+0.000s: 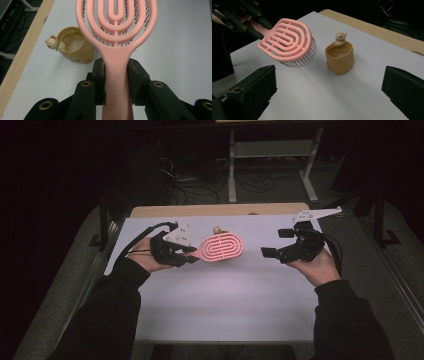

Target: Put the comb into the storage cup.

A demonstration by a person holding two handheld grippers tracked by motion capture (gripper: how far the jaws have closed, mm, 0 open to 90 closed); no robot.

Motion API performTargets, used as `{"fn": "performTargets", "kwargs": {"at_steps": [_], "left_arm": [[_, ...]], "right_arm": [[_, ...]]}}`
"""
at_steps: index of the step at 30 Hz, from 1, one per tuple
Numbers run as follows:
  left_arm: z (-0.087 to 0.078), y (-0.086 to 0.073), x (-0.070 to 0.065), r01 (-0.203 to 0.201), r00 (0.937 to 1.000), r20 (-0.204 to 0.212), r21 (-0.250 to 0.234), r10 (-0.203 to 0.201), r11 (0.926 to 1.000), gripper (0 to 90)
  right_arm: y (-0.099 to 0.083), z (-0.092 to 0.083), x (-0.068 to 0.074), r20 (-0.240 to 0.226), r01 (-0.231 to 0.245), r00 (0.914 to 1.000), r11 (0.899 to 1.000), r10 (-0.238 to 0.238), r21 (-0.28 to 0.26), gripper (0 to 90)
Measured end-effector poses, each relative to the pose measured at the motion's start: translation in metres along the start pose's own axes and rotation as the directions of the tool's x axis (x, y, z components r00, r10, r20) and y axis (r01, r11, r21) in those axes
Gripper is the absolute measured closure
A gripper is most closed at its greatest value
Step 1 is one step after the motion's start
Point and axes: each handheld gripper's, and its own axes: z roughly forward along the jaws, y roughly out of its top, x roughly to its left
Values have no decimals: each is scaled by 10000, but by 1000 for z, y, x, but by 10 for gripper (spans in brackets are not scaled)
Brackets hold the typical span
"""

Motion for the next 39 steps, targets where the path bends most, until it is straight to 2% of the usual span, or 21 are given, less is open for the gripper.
{"fn": "performTargets", "kwargs": {"at_steps": [12, 17, 25, 30, 34, 37, 39], "left_arm": [[-5, 8, 6, -17, 9998, -210, -154, 14, 9999, 694], [-2, 14, 6, -193, 9995, -248, -131, 190, 9997, 693], [2, 26, 4, -398, 9989, -255, -351, 389, 9986, 693], [5, 32, 3, -466, 9987, -214, -492, 456, 9977, 694], [8, 34, 2, -565, 9983, -203, -569, 554, 9968, 693], [9, 35, 2, -600, 9981, -210, -628, 587, 9962, 693], [10, 36, 2, -620, 9979, -238, -641, 605, 9960, 693]], "right_arm": [[21, 18, 6, -488, -101, 9987, 9982, 130, 596, 0], [29, 25, 6, -621, -455, 9968, 9960, 503, 764, 0], [38, 36, 1, -1004, -1186, 9865, 9874, 1292, 1052, 0], [40, 43, 1, -1217, -1310, 9818, 9837, 1460, 1231, 2], [42, 47, 3, -1465, -1278, 9780, 9816, 1486, 1418, 53], [43, 48, 3, -1668, -1292, 9740, 9805, 1535, 1484, 142], [43, 49, 2, -1787, -1368, 9701, 9780, 1644, 1572, 168]]}}
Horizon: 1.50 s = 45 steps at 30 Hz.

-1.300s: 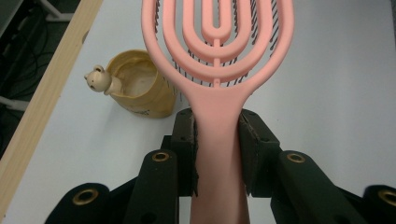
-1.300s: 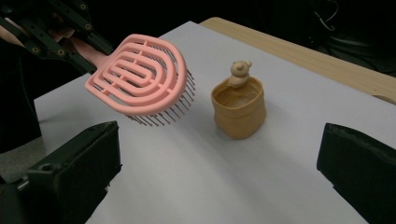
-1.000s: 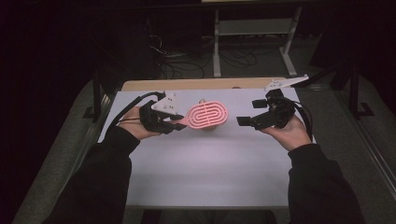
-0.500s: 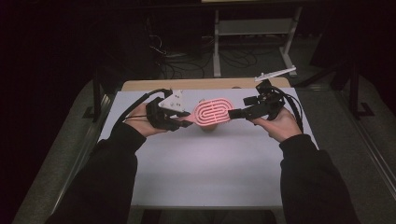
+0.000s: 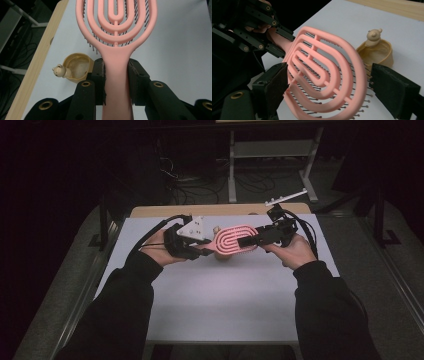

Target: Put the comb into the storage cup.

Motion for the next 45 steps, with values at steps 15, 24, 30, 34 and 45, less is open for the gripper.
{"fn": "performTargets", "kwargs": {"at_steps": [15, 24, 30, 34, 45], "left_arm": [[4, -2, -2, -133, 9999, -18, 19, 133, 9999, 693], [10, -6, -2, -139, 9999, -49, 122, 139, 9998, 694], [17, -9, -2, -132, 9999, 75, 386, 129, 9992, 699], [20, -11, -2, -118, 9998, 168, 468, 111, 9988, 697], [28, -17, -1, 32, 9995, 301, 545, -49, 9985, 688]], "right_arm": [[-2, -5, -11, -547, -1045, 9928, 9939, 1064, 363, 339], [-2, -9, -13, -753, -1329, 9883, 9911, 1329, 52, 456], [-1, -12, -15, -1229, -1721, 9778, 9850, 1695, -106, 543], [-1, -10, -15, -1273, -1833, 9747, 9829, 1838, 158, 559], [1, -11, -7, -2069, -1702, 9630, 9850, 1725, 290, 632]]}}
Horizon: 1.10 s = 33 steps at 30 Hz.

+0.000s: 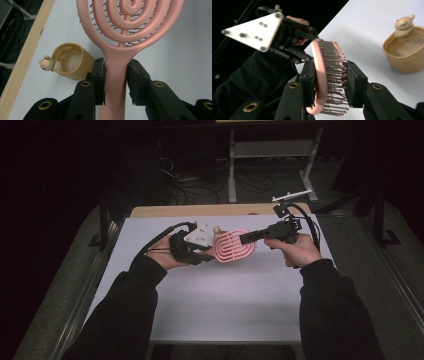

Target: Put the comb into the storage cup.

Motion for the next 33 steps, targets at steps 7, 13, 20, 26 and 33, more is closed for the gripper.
{"fn": "performTargets", "kwargs": {"at_steps": [7, 13, 20, 26, 33], "left_arm": [[2, -3, 2, 138, 9999, 74, -165, -137, 9998, 686], [-1, -5, 4, 294, 9995, 136, -326, -290, 9990, 681], [-2, -9, 7, 667, 9977, 186, -573, -657, 9961, 663], [0, -16, 9, 962, 9951, 275, -462, -949, 9943, 602], [-6, -20, 10, 1161, 9932, 111, -736, -1156, 9905, 523]], "right_arm": [[4, 3, 9, 330, 283, 9990, 9995, -288, 129, 637], [8, 4, 19, 569, 565, 9967, 9983, -573, 149, 639], [13, 5, 26, 805, 618, 9947, 9978, -634, 228, 641], [16, 2, 30, 785, 715, 9942, 9970, -736, 289, 641], [19, -7, 34, 1040, 744, 9917, 9970, -760, 192, 640]]}}
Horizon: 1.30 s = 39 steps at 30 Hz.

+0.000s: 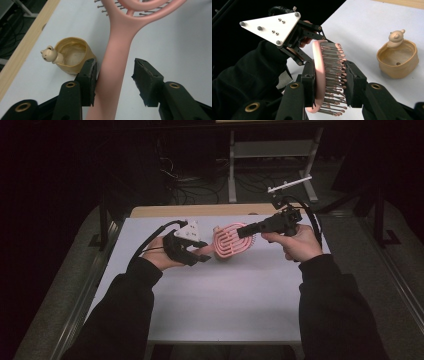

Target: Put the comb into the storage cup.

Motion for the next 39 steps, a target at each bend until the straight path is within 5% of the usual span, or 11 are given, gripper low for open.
{"fn": "performTargets", "kwargs": {"at_steps": [9, 16, 22, 27, 30, 32, 39], "left_arm": [[-14, -4, 5, 359, 9988, -320, -579, -378, 9977, 401], [-24, -18, 10, 1108, 9915, -511, -1500, -1196, 9825, 340], [-37, -31, 11, 1579, 9803, -829, -2143, -1790, 9639, 240], [-43, -41, 12, 2302, 9591, -1039, -2540, -2632, 9394, 70], [-43, -49, 12, 2480, 9470, -1444, -2384, -2868, 9390, 20], [-43, -54, 12, 2468, 9473, -1470, -2315, -2846, 9410, 0], [-46, -69, 10, 2708, 9409, -1361, -2475, -3101, 9303, 0]], "right_arm": [[4, -6, 3, 268, 70, 9996, 9999, -73, 122, 640], [10, -10, 9, 759, 281, 9967, 9992, -303, 302, 640], [15, -19, 10, 983, 340, 9946, 9994, -340, 9, 640], [19, -27, 12, 1259, 293, 9916, 9996, -285, -44, 639], [22, -31, 12, 1326, 272, 9908, 9996, -263, -49, 637], [24, -35, 13, 1414, 237, 9897, 9995, -208, -188, 637], [30, -44, 13, 1778, 132, 9840, 9997, -91, -218, 640]]}}
